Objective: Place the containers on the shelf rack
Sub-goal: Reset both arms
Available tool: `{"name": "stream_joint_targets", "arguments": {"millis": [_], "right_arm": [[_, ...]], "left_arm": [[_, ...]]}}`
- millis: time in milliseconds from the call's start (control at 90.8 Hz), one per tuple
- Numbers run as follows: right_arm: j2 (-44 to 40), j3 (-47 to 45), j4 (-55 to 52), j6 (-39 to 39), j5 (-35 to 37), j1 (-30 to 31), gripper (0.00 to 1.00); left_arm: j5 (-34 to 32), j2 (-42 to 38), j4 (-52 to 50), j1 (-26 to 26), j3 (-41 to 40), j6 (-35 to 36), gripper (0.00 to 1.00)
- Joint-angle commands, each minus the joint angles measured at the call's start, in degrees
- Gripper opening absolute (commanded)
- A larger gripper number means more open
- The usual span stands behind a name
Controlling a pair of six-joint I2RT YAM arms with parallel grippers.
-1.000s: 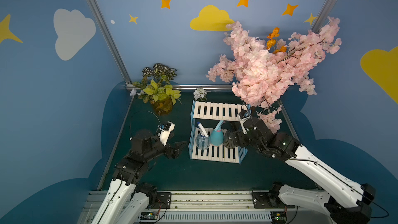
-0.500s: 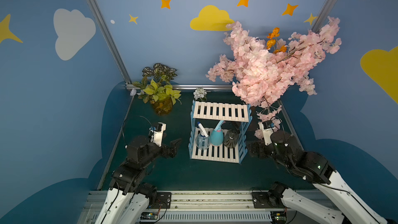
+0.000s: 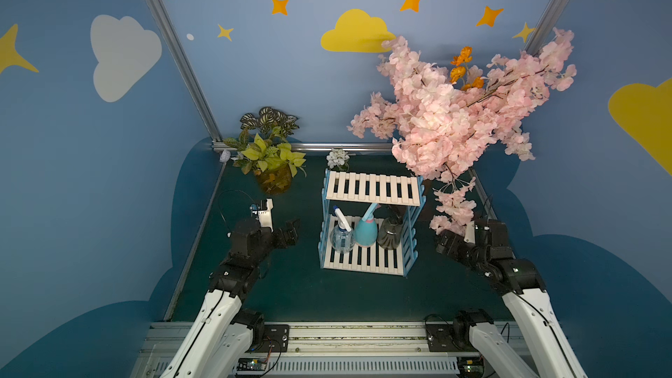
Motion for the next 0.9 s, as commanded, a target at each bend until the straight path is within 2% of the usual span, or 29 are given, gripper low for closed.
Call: {"name": "stream_joint_targets", "arguments": {"millis": [0,55,143,253,418,484,584,782,892], "right_arm": [[-0.3,-2.0,7.6,2.0,-6.2,-6.6,0.95],[0.4,-3.5,10.0,2.3,-6.2,-10.4,0.95],[1.9,-6.4,14.3,3.1,-4.3,-14.8,0.95],[4.1,-8.5,19.9,2.9,2.0,-17.4,0.95],[9.9,-10.0,28.2,-0.1,10.5,-17.7,0.96],[12.8,-9.7,30.8,-2.2,10.8,-17.7,0.96],[16.3,-10.0,36.0,-7.3,7.3,-17.5,0.97],[18.4,-15.2,51.3,-11.7,7.9,-15.1,0.96],[19.0,-20.0,62.2,-15.9,10.6,-12.7,0.96]], "left_arm": [[-3.0,1.2,6.2,2.6,-1.5,0.1,0.97],[-6.7,1.0,5.7,3.6,-2.0,2.0,0.98],[-16.2,-1.3,5.1,4.1,-3.7,5.2,0.99],[-25.5,-4.6,8.7,4.2,-7.9,9.0,1.00],[-30.3,-3.7,22.1,4.2,-16.6,10.8,1.00],[-30.3,-0.7,30.4,4.2,-19.5,12.9,1.00],[-27.8,7.8,39.3,4.2,-20.0,16.5,1.00],[-17.1,33.2,66.1,4.2,-19.3,22.7,1.00],[-9.8,48.1,73.8,3.5,-15.9,26.5,1.00]]}}
